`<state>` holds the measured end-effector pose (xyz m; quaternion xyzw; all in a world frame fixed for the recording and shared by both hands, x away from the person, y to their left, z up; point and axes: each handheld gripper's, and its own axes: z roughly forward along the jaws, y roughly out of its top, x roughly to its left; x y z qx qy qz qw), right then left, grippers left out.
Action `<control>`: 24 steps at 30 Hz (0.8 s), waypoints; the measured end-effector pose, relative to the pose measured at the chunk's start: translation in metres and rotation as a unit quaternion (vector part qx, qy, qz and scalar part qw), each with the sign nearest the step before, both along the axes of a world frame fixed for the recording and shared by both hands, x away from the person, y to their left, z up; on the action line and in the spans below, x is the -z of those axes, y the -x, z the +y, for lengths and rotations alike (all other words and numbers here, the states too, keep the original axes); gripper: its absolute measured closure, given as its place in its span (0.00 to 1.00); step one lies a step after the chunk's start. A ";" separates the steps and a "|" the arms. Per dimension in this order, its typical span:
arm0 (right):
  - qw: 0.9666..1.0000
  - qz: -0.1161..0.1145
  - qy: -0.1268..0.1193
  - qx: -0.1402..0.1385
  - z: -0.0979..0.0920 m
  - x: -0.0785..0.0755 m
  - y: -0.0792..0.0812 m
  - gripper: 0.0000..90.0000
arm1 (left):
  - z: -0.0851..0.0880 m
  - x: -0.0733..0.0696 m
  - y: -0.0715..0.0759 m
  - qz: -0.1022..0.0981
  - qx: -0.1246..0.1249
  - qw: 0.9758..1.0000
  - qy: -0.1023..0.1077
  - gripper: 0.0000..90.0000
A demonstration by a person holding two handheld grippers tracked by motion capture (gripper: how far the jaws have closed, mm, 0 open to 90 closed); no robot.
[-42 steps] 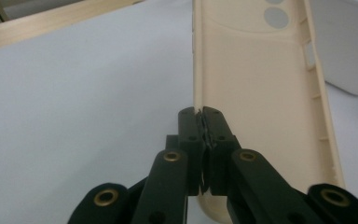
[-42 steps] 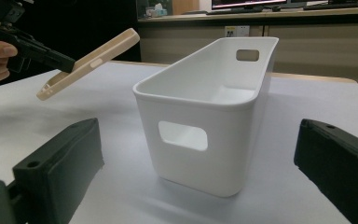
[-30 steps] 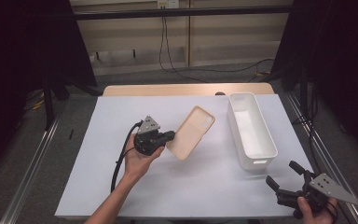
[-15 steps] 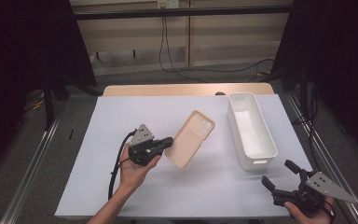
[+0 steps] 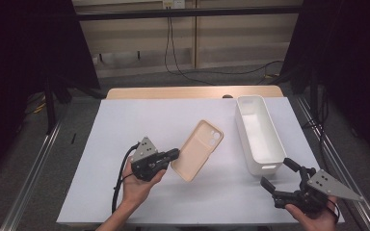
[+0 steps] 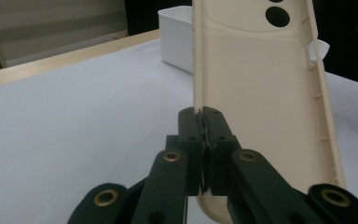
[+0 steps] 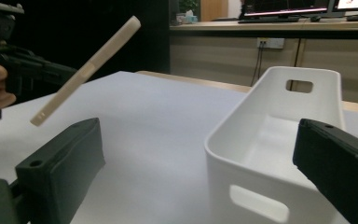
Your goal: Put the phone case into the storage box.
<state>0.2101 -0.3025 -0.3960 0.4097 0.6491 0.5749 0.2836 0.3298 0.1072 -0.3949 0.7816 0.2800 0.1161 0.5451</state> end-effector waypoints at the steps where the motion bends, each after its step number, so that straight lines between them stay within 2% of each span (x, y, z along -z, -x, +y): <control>1: 1.000 -0.001 0.000 -0.006 0.002 -0.001 -0.002 0.03 | -0.001 0.001 0.001 -0.002 0.000 1.000 -0.003 0.98; 5: 1.000 -0.007 -0.010 -0.026 0.015 -0.005 -0.008 0.05 | -0.003 0.003 0.005 -0.008 0.003 1.000 -0.007 0.97; 12: 0.998 0.006 -0.010 -0.062 0.042 -0.008 -0.025 0.08 | -0.009 0.002 0.008 -0.017 0.007 1.000 -0.005 0.97; 18: 0.997 0.016 -0.011 -0.073 0.058 -0.015 -0.038 0.11 | -0.017 0.000 0.010 -0.021 0.012 1.000 -0.004 0.97; 24: 0.997 0.020 -0.008 -0.079 0.072 -0.023 -0.050 0.21 | -0.024 -0.001 0.012 -0.024 0.017 1.000 -0.004 0.97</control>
